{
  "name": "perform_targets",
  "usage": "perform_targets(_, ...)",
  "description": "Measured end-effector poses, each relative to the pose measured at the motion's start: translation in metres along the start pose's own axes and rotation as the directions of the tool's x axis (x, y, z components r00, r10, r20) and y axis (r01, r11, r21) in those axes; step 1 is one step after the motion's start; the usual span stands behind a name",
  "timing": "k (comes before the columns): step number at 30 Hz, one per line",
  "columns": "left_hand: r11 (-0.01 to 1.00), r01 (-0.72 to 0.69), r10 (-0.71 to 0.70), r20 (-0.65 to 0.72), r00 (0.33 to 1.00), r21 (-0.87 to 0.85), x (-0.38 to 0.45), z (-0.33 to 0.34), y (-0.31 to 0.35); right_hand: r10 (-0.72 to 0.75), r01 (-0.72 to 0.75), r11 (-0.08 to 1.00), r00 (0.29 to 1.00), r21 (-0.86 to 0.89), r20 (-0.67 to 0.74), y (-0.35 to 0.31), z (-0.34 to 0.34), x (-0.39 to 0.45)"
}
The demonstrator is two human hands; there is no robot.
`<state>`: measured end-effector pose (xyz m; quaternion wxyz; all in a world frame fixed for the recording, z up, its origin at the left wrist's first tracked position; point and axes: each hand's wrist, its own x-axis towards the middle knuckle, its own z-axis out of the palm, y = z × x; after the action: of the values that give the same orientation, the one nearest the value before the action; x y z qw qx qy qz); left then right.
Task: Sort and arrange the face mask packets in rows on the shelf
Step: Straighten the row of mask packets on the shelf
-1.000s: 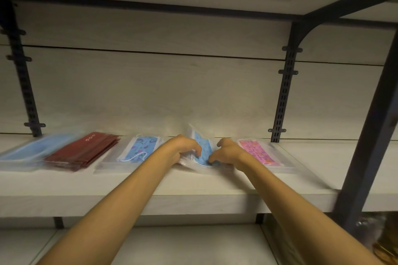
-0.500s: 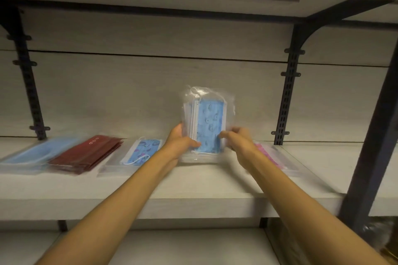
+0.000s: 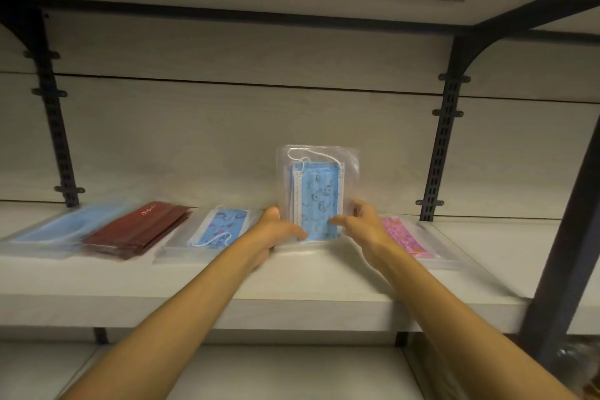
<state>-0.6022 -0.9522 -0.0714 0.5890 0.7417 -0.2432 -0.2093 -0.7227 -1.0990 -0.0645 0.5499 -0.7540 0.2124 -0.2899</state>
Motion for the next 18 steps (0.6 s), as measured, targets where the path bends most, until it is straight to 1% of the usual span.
perform_targets(2,1.000,-0.023,0.023,-0.004,1.000,-0.012,0.001,0.002,0.001,-0.010,0.010,1.000,1.000,0.007,0.026,-0.002,0.000,-0.004)
perform_targets(5,0.998,-0.048,0.047,-0.036,0.998,-0.032,0.002,0.003,0.003,-0.039,0.038,0.999,0.999,0.017,0.029,-0.005,-0.002,-0.005)
perform_targets(7,0.998,-0.051,0.050,-0.026,0.998,-0.046,0.000,0.005,0.002,0.005,-0.007,1.000,0.998,0.025,0.061,-0.002,-0.003,-0.003)
perform_targets(9,0.998,-0.058,0.058,0.015,0.998,-0.026,-0.005,0.006,0.001,0.059,-0.055,0.998,0.992,-0.039,0.112,0.003,-0.003,-0.003)
perform_targets(11,0.998,-0.059,0.058,0.037,0.998,0.007,-0.004,0.008,-0.001,0.083,-0.073,0.993,0.989,-0.088,0.125,0.007,-0.003,-0.001)
perform_targets(15,0.997,-0.078,0.078,-0.047,0.996,0.001,-0.004,0.009,-0.001,0.067,-0.059,0.995,0.992,-0.074,0.103,0.006,-0.003,-0.003)
perform_targets(18,0.996,-0.088,0.088,-0.028,0.996,0.025,-0.005,0.010,-0.002,0.072,-0.057,0.993,0.986,-0.101,0.148,0.010,-0.001,0.000)
